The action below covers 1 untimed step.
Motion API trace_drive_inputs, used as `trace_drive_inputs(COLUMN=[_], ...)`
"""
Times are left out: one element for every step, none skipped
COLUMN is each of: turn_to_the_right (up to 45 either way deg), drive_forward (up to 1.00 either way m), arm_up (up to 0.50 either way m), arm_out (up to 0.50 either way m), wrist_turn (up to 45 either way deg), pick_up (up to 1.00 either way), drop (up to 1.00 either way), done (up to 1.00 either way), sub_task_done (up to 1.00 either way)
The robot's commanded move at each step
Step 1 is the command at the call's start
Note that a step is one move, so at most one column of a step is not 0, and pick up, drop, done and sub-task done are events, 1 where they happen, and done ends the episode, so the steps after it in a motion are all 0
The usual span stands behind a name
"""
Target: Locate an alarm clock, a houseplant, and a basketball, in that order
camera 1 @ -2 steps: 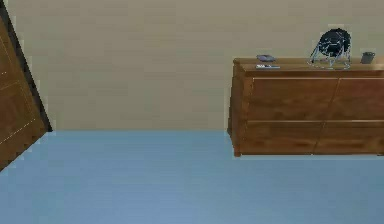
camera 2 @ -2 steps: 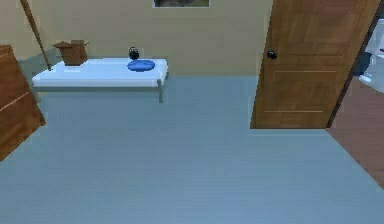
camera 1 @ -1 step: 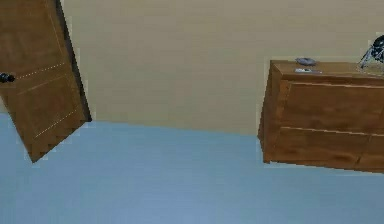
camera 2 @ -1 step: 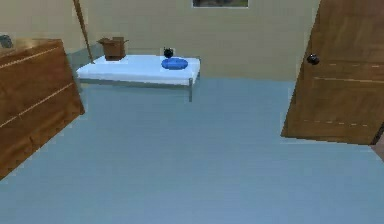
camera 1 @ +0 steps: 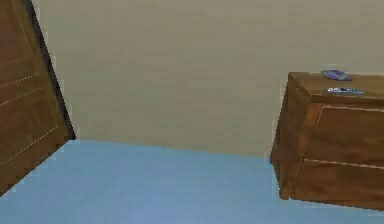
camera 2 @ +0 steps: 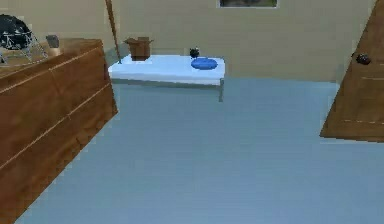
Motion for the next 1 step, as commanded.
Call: trace_drive_inputs(turn_to_the_right=[-45.0], drive_forward=[0.00], arm_up=[0.00], arm_out=[0.00], wrist_turn=[0.0], pick_up=[0.00], drop=[0.00], done=[0.00], sub_task_done=[0.00])
